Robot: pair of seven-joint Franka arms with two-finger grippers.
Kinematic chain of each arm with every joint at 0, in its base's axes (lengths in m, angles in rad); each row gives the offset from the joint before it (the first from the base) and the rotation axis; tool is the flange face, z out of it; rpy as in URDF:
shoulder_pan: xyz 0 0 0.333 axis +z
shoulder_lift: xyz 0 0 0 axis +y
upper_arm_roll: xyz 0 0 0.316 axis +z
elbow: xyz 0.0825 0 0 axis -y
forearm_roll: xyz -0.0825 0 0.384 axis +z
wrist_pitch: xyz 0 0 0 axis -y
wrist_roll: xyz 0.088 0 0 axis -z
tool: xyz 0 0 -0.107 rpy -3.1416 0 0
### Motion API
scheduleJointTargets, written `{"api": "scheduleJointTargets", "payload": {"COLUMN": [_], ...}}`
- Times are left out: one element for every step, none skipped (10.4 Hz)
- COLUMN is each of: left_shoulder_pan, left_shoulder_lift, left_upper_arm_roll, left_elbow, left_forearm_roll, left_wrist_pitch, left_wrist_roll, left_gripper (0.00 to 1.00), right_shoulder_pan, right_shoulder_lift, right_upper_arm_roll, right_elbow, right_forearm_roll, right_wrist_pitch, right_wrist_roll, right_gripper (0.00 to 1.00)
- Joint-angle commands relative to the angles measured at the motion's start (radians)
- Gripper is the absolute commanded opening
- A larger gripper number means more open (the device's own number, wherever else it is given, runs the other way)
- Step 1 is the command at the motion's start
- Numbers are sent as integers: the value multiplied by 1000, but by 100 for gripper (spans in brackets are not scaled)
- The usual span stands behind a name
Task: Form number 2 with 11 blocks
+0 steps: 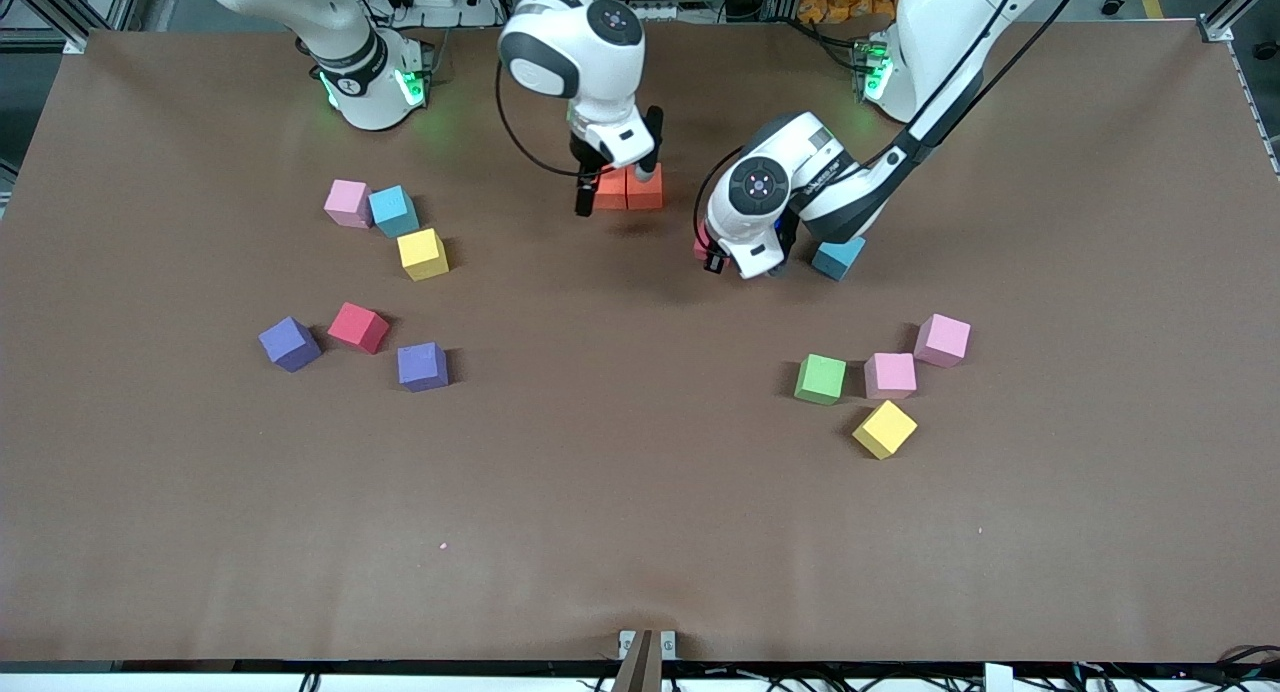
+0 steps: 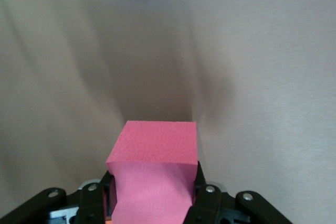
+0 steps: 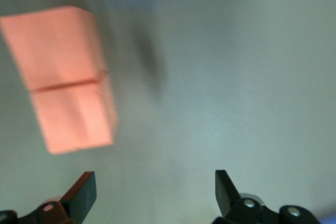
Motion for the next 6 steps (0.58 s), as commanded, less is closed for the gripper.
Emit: {"api": "scheduleJointTargets", "payload": {"left_shoulder_pan": [11, 11, 11, 11, 11, 11], "left_shoulder_lift": [-79, -85, -88, -91, -92, -92], "left_upper_arm_roll": [-33, -42, -50, -53, -65, -75], "left_elbow": [-87, -101, -110, -121, -133, -148], "left_forearm_roll": [-19, -19, -19, -19, -19, -19], "left_wrist_pitch": [74, 91, 91, 102, 116, 123], "left_wrist_roll": [-109, -166, -183, -227, -293, -333], "left_gripper": [30, 29, 28, 28, 27, 26], "right_shoulder_pan": [-117, -175, -236, -308, -362, -410], "right_shoulder_lift": [-77, -108, -145, -160, -159, -154], "right_upper_arm_roll": [11, 11, 11, 9, 9, 6], "right_elbow": [-28, -29, -34, -32, -25, -25], "right_forearm_roll": [-12, -6, 9, 15, 15, 14], "right_wrist_pitch": [-12, -14, -35, -43, -37, -27], "right_wrist_roll": [-66, -127, -169, -194, -197, -200], "right_gripper": [100, 100, 100, 100, 100, 100]}}
